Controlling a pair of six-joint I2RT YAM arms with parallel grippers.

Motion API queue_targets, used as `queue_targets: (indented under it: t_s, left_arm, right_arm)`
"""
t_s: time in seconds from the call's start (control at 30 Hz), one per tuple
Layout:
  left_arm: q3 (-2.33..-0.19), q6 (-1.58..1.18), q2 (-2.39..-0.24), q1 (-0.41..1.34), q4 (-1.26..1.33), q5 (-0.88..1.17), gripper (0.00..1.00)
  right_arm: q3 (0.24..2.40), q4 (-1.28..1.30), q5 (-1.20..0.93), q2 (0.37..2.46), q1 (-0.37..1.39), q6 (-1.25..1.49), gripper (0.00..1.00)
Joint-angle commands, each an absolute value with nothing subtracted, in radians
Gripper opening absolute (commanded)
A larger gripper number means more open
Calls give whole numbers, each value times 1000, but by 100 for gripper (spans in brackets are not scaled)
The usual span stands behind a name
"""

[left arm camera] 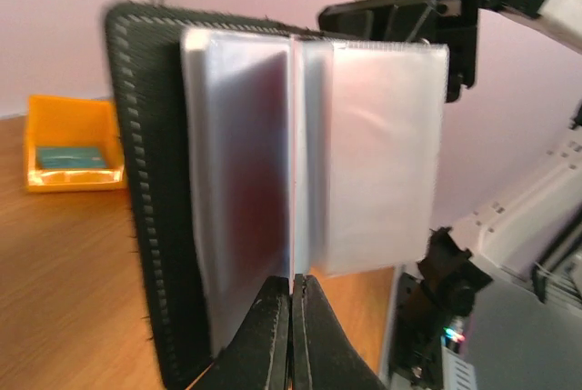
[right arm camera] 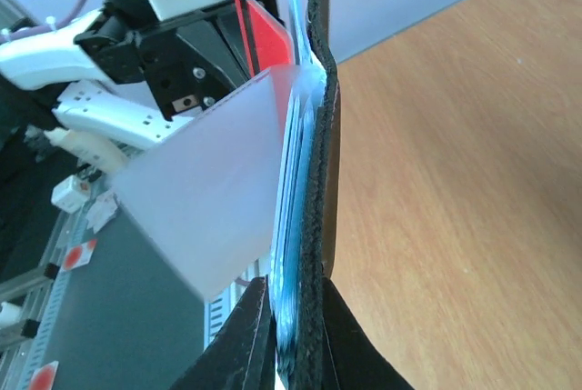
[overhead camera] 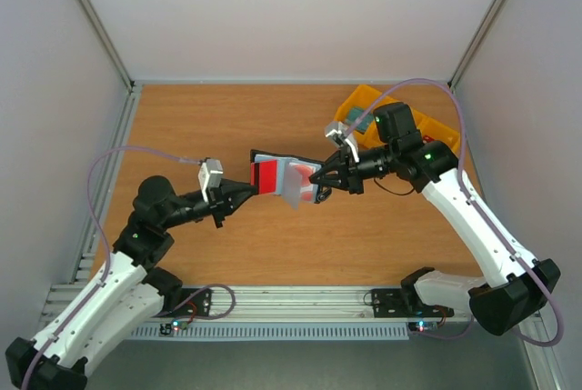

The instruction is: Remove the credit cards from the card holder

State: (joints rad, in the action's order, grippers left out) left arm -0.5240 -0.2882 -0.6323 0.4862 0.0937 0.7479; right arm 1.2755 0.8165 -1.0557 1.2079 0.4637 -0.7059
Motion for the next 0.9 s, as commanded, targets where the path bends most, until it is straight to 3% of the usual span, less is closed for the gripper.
queue_targets:
  t_s: [0.0,0.33,0.4,0.53,0.67,0.87]
  left_arm:
    - [-518,-293,-606,457,49,644,0]
    - [-466,-133,-578,451,117,762,0]
    - [-468,-12,-564,451,112,800,0]
    - [-484,509,-534,454,58,758,0]
    - [-500,718,-544,456,57,694,0]
    - [-517,932,-545,479,-58,760,0]
  right_arm:
    - [1254,832,-989,1207,446,-621,1]
    - [1029,698,-998,1301,383,-268,1]
    - [984,670,-1019,1340,383,-239,1]
    - [940,637,-1058,1438,372,-228,1]
    - [943,634,-1063,1553,353,-249,1]
    - [965,669,-1079,1720,303,-298,4]
